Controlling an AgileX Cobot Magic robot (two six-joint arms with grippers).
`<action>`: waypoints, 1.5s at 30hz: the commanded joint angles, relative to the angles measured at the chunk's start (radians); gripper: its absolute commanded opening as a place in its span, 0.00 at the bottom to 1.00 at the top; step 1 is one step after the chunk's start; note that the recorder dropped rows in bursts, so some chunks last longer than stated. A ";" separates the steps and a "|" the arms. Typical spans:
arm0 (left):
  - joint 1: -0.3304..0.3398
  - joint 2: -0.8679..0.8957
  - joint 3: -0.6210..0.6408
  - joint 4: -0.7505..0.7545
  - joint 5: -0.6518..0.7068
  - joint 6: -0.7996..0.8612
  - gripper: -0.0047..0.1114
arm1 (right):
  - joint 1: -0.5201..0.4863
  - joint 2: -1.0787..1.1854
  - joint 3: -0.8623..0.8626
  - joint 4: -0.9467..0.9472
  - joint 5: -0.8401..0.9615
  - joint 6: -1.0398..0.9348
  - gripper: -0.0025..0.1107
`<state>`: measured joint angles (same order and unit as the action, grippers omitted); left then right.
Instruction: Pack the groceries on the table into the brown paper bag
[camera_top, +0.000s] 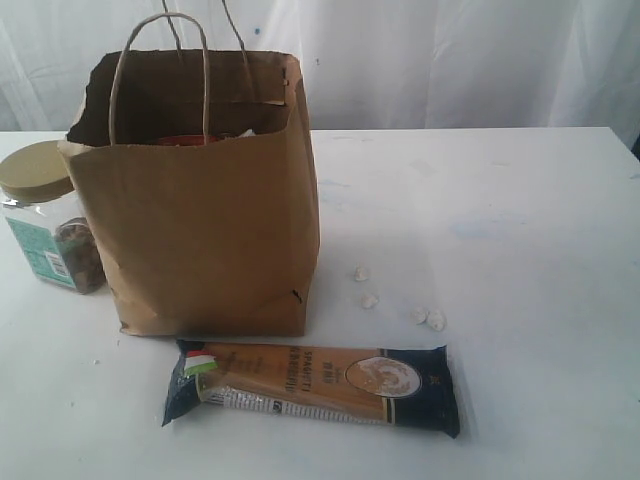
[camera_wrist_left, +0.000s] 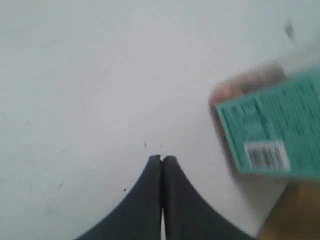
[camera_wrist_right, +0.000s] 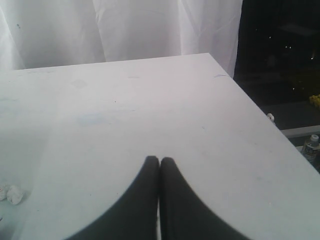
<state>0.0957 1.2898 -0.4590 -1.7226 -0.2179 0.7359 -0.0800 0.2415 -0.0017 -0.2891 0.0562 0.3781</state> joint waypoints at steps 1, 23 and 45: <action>0.105 -0.024 0.008 -0.022 -0.004 -0.603 0.04 | 0.000 -0.006 0.002 0.002 -0.001 -0.001 0.02; 0.093 -0.093 0.032 2.040 -0.101 -0.827 0.04 | 0.000 -0.006 0.002 0.002 -0.001 -0.001 0.02; 0.026 -0.045 0.086 2.616 -0.093 -1.301 0.93 | 0.000 -0.006 0.002 0.002 -0.001 -0.001 0.02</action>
<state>0.1274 1.2344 -0.3792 0.9488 -0.3530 -0.5058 -0.0800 0.2415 -0.0017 -0.2891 0.0562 0.3781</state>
